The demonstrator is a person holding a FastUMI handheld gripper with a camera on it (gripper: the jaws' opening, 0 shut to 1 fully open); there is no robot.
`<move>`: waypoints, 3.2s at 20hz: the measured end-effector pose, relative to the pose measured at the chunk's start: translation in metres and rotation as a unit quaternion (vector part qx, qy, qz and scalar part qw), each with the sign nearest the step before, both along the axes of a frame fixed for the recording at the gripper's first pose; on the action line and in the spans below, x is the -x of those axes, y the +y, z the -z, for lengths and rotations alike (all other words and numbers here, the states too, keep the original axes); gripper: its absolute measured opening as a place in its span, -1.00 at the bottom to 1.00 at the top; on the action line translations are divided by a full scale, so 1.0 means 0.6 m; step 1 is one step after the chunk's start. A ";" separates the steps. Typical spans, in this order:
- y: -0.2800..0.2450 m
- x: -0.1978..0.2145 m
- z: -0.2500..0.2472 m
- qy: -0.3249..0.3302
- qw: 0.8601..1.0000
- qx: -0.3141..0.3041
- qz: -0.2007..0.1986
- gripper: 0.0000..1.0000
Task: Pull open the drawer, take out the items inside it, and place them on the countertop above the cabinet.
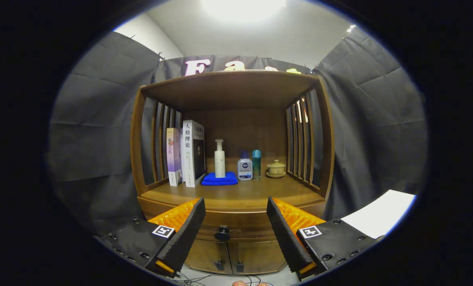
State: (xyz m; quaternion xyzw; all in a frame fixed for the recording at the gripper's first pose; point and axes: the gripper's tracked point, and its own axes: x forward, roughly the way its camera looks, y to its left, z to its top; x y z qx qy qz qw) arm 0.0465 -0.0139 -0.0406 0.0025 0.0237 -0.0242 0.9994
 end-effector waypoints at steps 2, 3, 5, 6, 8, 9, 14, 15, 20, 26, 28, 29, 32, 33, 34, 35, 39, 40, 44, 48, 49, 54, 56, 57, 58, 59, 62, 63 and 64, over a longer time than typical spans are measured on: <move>0.012 -0.019 0.019 0.011 1.000 -0.004 -0.013 0.96; 0.016 -0.025 0.023 0.014 1.000 -0.004 -0.017 0.96; 0.014 -0.037 0.030 0.016 1.000 0.000 -0.016 0.96; 0.008 -0.042 0.034 0.017 1.000 0.000 -0.011 0.96; 0.001 -0.055 0.046 0.020 1.000 -0.003 -0.002 0.96; -0.002 -0.063 0.053 0.023 1.000 -0.006 0.000 0.96; -0.010 -0.101 0.114 0.061 0.998 -0.019 0.004 0.96; -0.006 -0.109 0.126 0.068 0.997 -0.018 0.002 0.96; 0.018 -0.141 0.187 0.098 0.995 -0.008 -0.009 0.95; 0.028 -0.152 0.240 0.118 0.993 0.001 -0.006 0.93; 0.025 -0.155 0.246 0.122 0.993 0.004 -0.002 0.92; 0.024 -0.155 0.253 0.123 0.992 0.005 -0.003 0.92; 0.023 -0.159 0.267 0.130 0.992 0.002 -0.002 0.91; 0.024 -0.159 0.271 0.134 0.991 0.003 -0.004 0.90; 0.028 -0.156 0.273 0.136 0.991 0.005 -0.007 0.90; 0.029 -0.162 0.275 0.133 0.991 0.005 -0.011 0.69; 0.041 -0.153 0.272 0.134 0.991 0.018 -0.016 -0.04; 0.043 -0.159 0.279 0.137 0.990 0.018 -0.017 -0.04; 0.044 -0.162 0.278 0.137 0.990 0.009 -0.023 -0.41; 0.042 -0.158 0.280 0.140 0.990 0.005 -0.023 -0.54; 0.041 -0.156 0.279 0.142 0.990 0.006 -0.020 -0.54; 0.042 -0.127 0.279 0.142 0.990 0.008 -0.011 -0.54; 0.042 -0.111 0.278 0.141 0.990 0.004 -0.011 -0.54; 0.042 -0.103 0.278 0.141 0.990 0.005 -0.010 -0.54; 0.042 -0.095 0.278 0.141 0.990 0.006 -0.010 -0.54; 0.042 -0.087 0.277 0.140 0.990 0.008 -0.010 -0.54; 0.042 -0.060 0.277 0.136 0.991 0.010 -0.009 -0.54; 0.042 -0.051 0.277 0.136 0.991 0.007 -0.007 -0.54; 0.043 -0.040 0.278 0.137 0.991 0.003 -0.005 -0.54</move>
